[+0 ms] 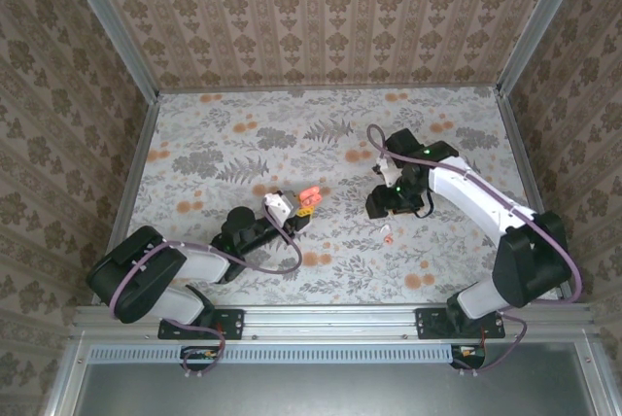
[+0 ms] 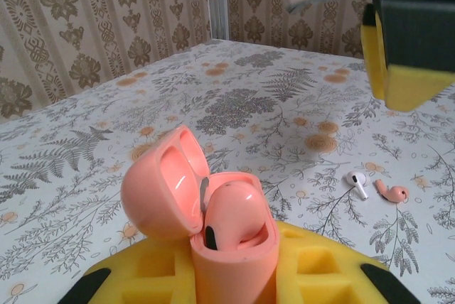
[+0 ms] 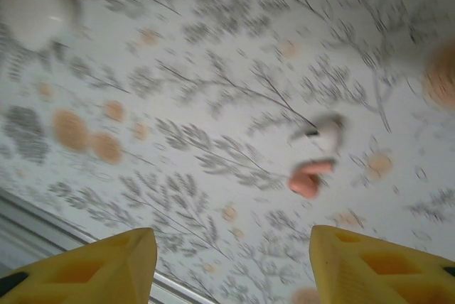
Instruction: Insert the wireless bluetooth earbuds into the charging case
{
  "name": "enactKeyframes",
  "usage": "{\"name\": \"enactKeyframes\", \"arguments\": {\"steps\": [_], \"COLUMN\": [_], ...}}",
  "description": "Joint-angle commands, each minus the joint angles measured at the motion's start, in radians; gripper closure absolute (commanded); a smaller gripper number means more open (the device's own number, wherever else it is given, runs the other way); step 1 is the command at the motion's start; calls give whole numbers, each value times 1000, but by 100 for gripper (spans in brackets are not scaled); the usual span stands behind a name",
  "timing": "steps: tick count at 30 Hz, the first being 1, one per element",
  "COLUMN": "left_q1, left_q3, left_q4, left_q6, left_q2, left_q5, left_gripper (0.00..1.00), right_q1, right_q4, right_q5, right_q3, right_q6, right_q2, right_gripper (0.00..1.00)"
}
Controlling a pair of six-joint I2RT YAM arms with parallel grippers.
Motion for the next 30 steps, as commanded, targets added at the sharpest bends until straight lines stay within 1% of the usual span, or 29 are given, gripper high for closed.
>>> {"name": "enactKeyframes", "arguments": {"steps": [1, 7, 16, 24, 30], "left_q1": [1, 1, 3, 4, 4], "left_q3": [-15, -15, -30, -39, -41], "left_q4": [29, 29, 19, -35, -64], "left_q6": [-17, -9, -6, 3, 14], "left_q2": [-20, -29, -60, -113, -142], "left_q5": [-13, -19, -27, -37, -43], "left_gripper": [83, 83, 83, 83, 83], "right_q1": [-4, -4, -5, -3, 3], "right_q4": [-81, 32, 129, 189, 243], "right_q5": [78, 63, 30, -33, -113], "right_q3": [-34, -106, -177, -223, -234], "right_q6": [53, 102, 139, 171, 198], "right_q2": [47, 115, 184, 184, 180], "right_gripper": [41, 43, 46, 50, 54]}}
